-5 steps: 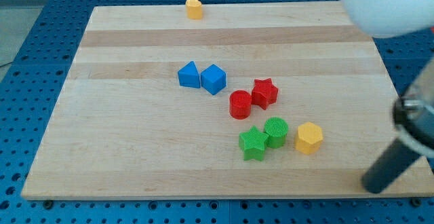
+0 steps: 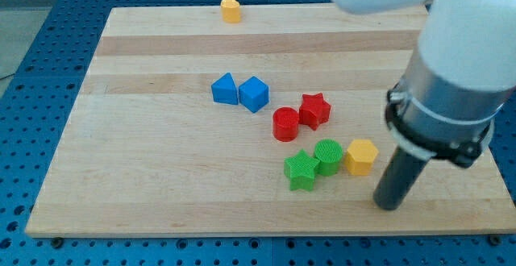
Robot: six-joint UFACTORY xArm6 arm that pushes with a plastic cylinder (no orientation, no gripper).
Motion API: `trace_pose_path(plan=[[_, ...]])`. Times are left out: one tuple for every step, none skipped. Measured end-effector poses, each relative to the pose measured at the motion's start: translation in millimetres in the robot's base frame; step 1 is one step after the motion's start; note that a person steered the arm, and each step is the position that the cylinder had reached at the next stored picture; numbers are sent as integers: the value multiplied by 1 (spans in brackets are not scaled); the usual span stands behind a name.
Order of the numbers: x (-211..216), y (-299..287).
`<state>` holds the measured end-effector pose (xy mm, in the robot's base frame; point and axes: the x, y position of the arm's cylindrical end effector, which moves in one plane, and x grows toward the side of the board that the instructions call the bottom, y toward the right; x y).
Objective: Place the hexagon right to the red star
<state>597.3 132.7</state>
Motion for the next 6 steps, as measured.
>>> trace_pose_path(plan=[[-10,-25],[-66,-23],[-129,-22],[-142,-21],[-104,-16],[-93,6]])
